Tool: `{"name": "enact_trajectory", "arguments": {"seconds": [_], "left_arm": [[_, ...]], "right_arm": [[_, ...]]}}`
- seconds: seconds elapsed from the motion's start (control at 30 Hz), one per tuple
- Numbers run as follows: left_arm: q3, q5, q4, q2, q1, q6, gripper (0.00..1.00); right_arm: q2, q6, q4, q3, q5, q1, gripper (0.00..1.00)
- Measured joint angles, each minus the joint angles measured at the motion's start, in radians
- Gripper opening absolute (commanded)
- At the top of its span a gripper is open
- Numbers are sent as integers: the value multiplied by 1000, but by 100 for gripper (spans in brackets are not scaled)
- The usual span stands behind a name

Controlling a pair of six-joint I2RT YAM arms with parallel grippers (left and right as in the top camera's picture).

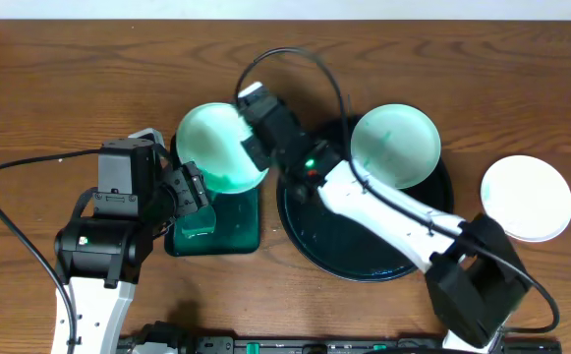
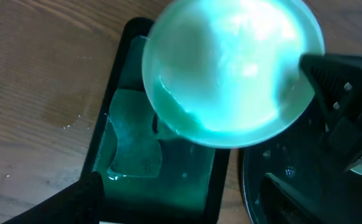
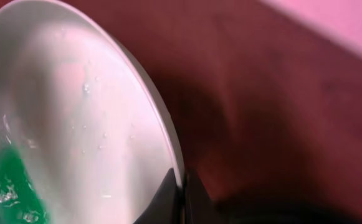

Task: Clean dirty plates on tray and stack at the side
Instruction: 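Lift the scrubbed white plate with right gripper and tilt it over the green tray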

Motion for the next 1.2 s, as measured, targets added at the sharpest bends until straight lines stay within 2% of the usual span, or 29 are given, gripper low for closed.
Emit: {"name": "enact_trajectory", "arguments": {"seconds": [0.23,0.4,0.83,1.2], "left_arm": [[0,0,0,0,0,0,80],[0,0,0,0,0,0,80],[0,0,0,0,0,0,80],[0,0,0,0,0,0,80]], "right_arm": [[-16,-108,10,0,360,159,1],[-16,-152,18,0,519,234,1],[-19,-175,21,1,618,243,1],[-98,-191,42,1,646,243,1]]}}
